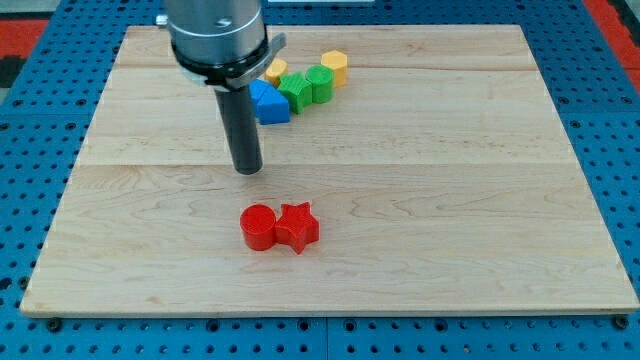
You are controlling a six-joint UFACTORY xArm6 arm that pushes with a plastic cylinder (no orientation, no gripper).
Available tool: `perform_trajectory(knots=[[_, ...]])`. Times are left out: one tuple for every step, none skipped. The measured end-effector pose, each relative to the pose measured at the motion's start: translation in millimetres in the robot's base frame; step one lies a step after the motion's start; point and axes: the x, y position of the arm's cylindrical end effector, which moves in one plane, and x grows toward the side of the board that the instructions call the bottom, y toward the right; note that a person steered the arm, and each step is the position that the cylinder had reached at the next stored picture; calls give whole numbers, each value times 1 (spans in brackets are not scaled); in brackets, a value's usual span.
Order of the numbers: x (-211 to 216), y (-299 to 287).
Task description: Move your arm towards blue cube
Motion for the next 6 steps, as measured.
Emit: perform_trajectory(knots=[[-5, 0], [-5, 0], [-19, -25], [-37, -79], [-68, -68], [-109, -68]])
